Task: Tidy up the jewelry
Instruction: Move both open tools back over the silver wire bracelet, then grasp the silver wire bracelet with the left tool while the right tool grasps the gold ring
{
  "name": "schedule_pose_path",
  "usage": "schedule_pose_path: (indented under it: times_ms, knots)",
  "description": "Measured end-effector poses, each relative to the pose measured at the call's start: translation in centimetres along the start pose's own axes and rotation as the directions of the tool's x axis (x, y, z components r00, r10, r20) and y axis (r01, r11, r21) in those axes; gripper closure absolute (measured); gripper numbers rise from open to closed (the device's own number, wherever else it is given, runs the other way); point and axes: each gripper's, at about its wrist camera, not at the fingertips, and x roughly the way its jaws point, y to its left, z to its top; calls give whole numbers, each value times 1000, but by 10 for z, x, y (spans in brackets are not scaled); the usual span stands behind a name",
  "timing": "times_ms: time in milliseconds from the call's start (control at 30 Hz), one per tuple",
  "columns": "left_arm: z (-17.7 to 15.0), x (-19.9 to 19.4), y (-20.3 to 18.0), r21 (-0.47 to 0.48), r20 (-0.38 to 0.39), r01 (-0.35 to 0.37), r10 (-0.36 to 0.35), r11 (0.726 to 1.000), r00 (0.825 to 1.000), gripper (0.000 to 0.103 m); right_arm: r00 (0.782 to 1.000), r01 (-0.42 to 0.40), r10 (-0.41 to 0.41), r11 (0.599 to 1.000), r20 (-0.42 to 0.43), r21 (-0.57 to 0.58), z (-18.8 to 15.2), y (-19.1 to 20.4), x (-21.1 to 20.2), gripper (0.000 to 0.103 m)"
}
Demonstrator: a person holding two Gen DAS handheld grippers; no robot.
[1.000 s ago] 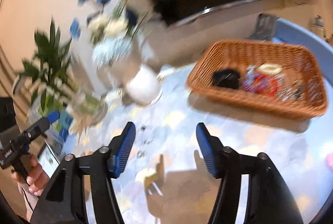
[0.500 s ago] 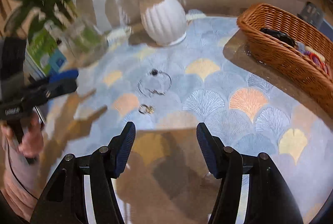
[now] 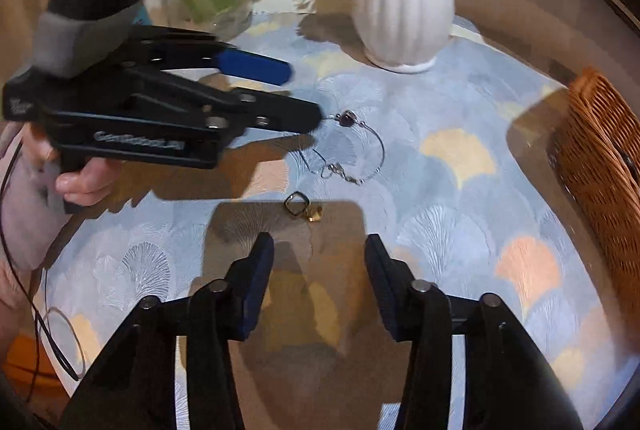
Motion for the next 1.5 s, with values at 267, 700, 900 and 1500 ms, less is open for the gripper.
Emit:
schedule_pose_path:
  times_ms: [267, 700, 900, 1500]
  knots:
    - [3, 26, 0, 36, -28, 13, -12, 999, 1000, 63, 999, -33, 34, 997, 12, -74, 7, -3, 10, 56]
    - [5, 34, -18, 113, -2, -32, 32, 993, 999, 89, 999, -13, 19, 987, 32, -163, 15, 14, 23, 56]
    - [5, 33, -16, 106, 0, -22, 23, 994, 1000, 92, 999, -3, 12, 985, 47, -170, 13, 15, 24, 71]
    - [-4, 10, -16, 82, 35, 58, -61, 995, 997, 93, 994, -27, 33, 998, 106, -64, -19, 2, -17, 92]
